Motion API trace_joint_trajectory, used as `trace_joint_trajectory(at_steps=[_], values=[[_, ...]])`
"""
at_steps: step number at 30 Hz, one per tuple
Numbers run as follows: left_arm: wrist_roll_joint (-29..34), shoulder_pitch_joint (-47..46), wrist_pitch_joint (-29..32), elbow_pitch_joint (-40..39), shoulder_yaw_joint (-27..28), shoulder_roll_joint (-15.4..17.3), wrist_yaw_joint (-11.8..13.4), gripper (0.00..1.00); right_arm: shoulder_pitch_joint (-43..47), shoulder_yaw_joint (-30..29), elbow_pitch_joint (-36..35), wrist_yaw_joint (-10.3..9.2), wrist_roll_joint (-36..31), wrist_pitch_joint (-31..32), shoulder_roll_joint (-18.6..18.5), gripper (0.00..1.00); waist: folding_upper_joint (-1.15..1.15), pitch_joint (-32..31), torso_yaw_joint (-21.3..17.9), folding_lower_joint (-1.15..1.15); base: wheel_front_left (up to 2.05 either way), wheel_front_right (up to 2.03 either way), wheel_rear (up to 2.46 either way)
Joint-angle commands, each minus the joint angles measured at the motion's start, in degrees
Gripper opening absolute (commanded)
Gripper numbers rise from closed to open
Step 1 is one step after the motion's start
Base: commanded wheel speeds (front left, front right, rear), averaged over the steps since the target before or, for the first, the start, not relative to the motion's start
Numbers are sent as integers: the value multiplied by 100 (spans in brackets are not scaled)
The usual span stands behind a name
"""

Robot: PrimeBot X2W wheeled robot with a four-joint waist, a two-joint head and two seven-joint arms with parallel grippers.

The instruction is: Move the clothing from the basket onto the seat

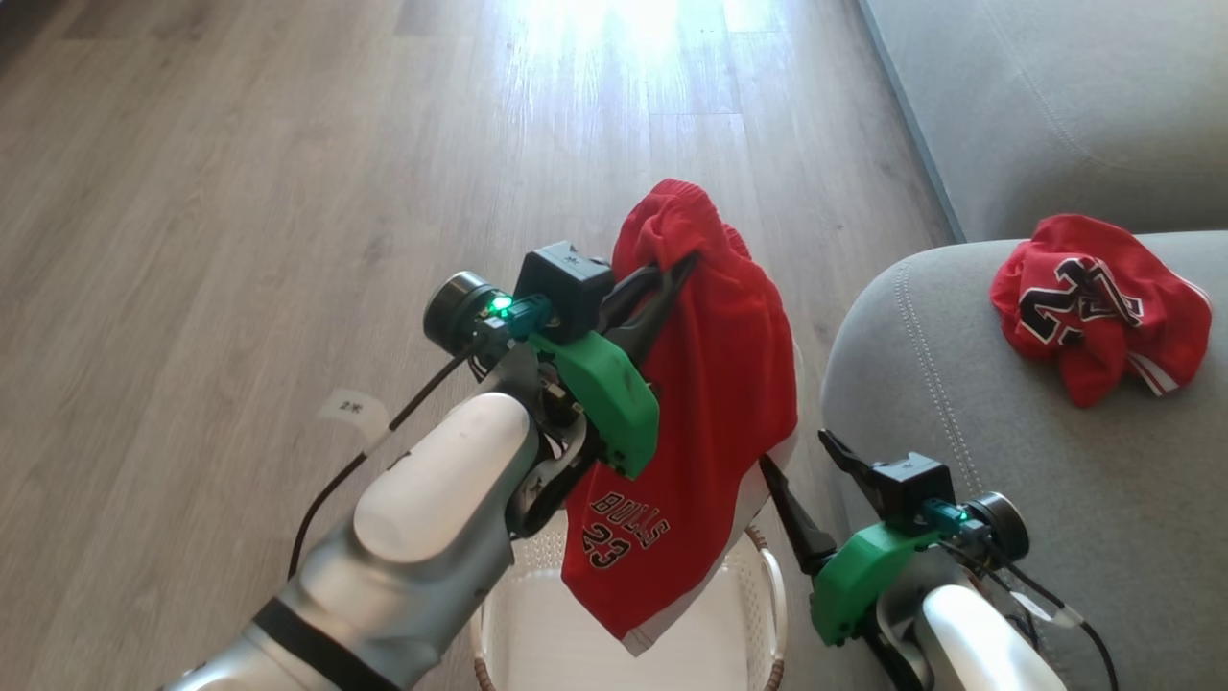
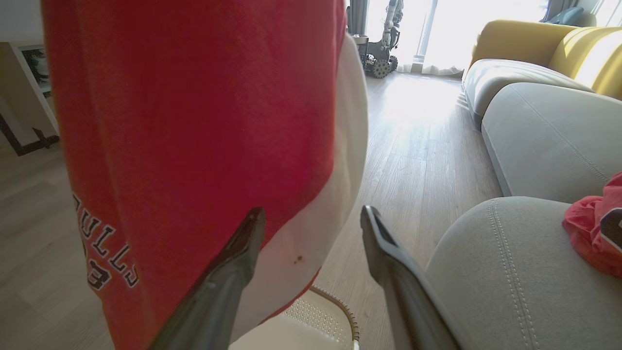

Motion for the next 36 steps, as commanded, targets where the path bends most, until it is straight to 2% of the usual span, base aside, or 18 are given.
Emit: trace_joint_trajectory(at_steps=[1,5,8,17,25,26,27,28,31,32,36], values=[[-35,-437,13,-226,164,42,20,0,-333,44,-95,-2,20,-38,13,100,0,1,33,1,0,0,0],[-43,-466,40,-322,77,25,15,0,-456,16,261,-2,79,-38,-15,100,0,7,119,1,0,0,0],[-55,-489,61,-424,11,15,18,0,-611,474,452,-2,464,-38,-115,100,0,21,176,1,0,0,0],[-99,-437,73,-497,-71,22,43,0,-979,1545,255,-2,1346,-38,-436,100,0,46,195,1,0,0,0],[-153,-427,52,-505,-61,33,86,0,-1262,2028,195,-2,1591,-38,-405,100,0,92,167,1,0,0,0],[-160,-428,46,-508,-61,32,90,0,-1298,2038,200,-2,1583,-38,-391,96,0,100,171,1,0,0,0],[-166,-428,40,-509,-62,32,93,0,-1330,2042,209,-2,1568,-38,-376,64,0,108,177,1,0,0,0],[-172,-425,34,-508,-63,32,96,0,-1356,2041,221,-2,1548,-38,-362,47,0,114,182,1,0,0,0],[-195,-411,20,-493,-58,38,110,0,-1410,1998,253,-2,1478,-38,-321,22,0,132,196,1,0,0,0],[-203,-405,15,-485,-57,42,114,0,-1422,1971,262,-2,1444,-38,-312,0,0,137,200,1,0,0,0],[-232,-376,-3,-451,-53,64,130,0,-1430,1834,291,-2,1318,-38,-270,0,0,153,199,1,0,0,0]])
